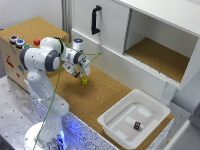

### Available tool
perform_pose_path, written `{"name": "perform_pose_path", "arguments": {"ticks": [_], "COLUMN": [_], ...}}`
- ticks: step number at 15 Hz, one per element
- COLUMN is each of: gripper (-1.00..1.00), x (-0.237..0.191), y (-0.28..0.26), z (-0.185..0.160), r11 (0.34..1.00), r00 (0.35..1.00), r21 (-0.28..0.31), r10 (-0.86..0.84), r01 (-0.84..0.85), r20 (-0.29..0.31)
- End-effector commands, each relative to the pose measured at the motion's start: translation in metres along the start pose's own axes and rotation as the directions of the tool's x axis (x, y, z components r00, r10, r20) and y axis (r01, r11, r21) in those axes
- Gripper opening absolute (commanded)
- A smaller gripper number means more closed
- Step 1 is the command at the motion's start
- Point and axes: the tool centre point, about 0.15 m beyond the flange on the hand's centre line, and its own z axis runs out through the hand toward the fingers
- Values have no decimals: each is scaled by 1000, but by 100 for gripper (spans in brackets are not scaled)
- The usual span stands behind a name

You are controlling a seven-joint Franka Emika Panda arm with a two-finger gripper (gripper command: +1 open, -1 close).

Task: Go slide the yellow block to the right

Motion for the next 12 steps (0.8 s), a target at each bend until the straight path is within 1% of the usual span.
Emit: {"name": "perform_pose_path", "arguments": {"ticks": [1,6,9,12], "gripper": [-100,-100,-100,-100], "x": [-5,-15,-21,-29], "y": [34,47,51,50], "z": [12,15,10,-4], "r11": [999,998,997,995], "r00": [998,995,995,993], "r21": [-14,-18,-10,15], "r10": [-38,-55,-73,-101], "r01": [39,56,73,100], "r20": [49,79,75,55]}}
